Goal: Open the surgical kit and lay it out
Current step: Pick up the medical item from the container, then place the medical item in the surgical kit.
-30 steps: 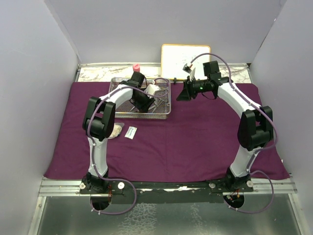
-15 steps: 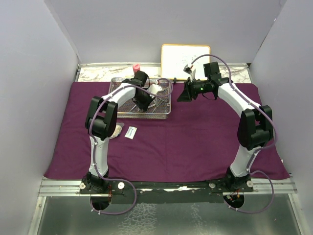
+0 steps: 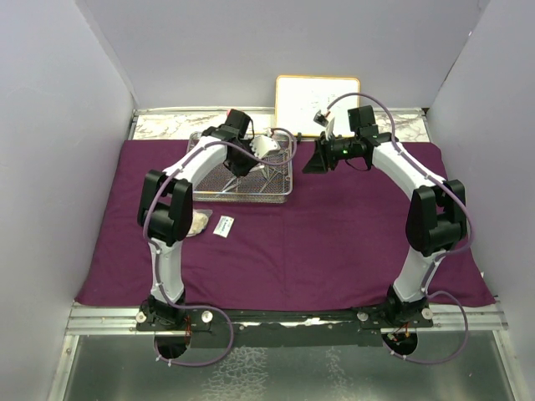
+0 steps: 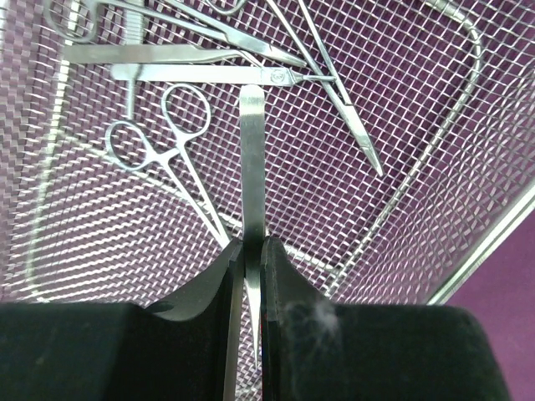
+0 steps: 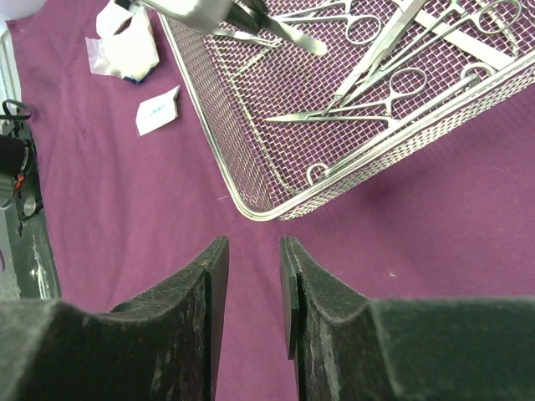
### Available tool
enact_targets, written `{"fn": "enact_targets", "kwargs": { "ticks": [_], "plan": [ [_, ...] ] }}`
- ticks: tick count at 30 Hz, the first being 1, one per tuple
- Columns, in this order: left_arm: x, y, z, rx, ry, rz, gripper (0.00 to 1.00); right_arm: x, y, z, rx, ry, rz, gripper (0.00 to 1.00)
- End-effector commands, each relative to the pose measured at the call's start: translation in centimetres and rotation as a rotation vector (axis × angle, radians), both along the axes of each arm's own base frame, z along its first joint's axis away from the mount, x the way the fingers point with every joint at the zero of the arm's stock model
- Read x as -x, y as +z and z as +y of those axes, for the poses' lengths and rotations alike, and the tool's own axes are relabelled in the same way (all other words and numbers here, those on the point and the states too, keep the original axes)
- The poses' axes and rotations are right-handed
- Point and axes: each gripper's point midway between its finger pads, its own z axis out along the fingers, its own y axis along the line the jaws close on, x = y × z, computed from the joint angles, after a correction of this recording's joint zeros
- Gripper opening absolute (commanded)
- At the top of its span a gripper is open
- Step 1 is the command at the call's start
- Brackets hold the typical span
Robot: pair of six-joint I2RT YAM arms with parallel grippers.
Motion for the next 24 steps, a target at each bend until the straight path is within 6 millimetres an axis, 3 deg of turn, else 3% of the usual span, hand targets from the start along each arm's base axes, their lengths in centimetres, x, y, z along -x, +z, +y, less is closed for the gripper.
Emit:
{"fn": "enact_targets", "kwargs": {
  "ticks": [1,10,18,24],
  "plan": [
    [0.2,4.5,0.2,0.0,-0.071,-0.105,0.0,0.2,0.9,0.1,-0.034,0.021,-0.027,0.32],
    [2.4,7.6,-1.1,0.091,-0.193,-0.155,0.0,1.7,1.1,0.9,-0.117,0.076,0.015,0.33],
    [5.4,8.7,-3.1,0.141,-0.348,-0.182,0.0,2.8,1.2,1.5,-0.19,0.12,0.043,0.4],
    [7.6,8.5,-4.9,0.099,-0.528,-0.239,0.0,4.0,1.0,2.3,-0.27,0.19,0.132,0.49]
  ]
}}
